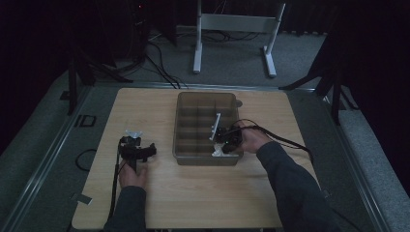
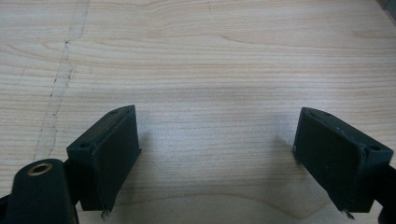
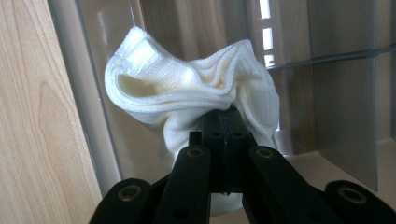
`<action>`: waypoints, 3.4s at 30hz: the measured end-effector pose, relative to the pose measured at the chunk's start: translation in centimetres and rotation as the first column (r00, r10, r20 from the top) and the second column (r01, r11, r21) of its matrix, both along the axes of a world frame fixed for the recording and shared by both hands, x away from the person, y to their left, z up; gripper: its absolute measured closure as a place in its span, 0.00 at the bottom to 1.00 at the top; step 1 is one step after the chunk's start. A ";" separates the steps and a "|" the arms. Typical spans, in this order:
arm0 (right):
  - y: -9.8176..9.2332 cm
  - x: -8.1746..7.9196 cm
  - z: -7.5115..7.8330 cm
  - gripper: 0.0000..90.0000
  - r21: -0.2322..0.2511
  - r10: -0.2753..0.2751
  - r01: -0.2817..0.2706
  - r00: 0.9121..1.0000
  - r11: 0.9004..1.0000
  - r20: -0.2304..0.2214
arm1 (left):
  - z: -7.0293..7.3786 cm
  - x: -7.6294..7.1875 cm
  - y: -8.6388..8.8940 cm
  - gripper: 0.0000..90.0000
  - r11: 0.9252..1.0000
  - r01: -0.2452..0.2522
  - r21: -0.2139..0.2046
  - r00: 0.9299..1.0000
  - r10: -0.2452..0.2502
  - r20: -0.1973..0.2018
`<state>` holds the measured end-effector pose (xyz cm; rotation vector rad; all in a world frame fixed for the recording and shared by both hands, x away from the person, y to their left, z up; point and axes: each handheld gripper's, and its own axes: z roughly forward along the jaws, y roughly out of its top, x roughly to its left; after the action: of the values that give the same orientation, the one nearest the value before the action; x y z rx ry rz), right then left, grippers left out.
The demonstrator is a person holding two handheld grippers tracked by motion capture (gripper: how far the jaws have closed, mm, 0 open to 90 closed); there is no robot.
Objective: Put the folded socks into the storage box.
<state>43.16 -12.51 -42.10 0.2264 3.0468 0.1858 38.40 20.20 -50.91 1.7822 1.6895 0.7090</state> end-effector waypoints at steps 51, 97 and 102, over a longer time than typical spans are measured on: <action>-0.5 -0.8 2.0 0.98 0.109 0.012 -0.012 1.000 0.994 0.002 | 0.0 0.0 0.0 0.16 1.000 -0.001 -0.001 1.000 0.001 0.000; 0.3 -1.4 0.0 0.94 0.004 0.027 -0.027 1.000 1.000 -0.002 | 0.0 0.0 0.0 0.16 1.000 -0.001 -0.001 1.000 0.001 -0.001; -0.5 -1.5 2.1 0.87 0.090 0.019 -0.021 1.000 0.996 0.025 | 0.0 0.0 0.0 0.16 1.000 -0.001 -0.001 1.000 0.001 -0.001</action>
<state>41.71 -13.02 -40.05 0.1978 3.0212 0.3260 38.40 20.20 -50.91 1.7813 1.6908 0.7076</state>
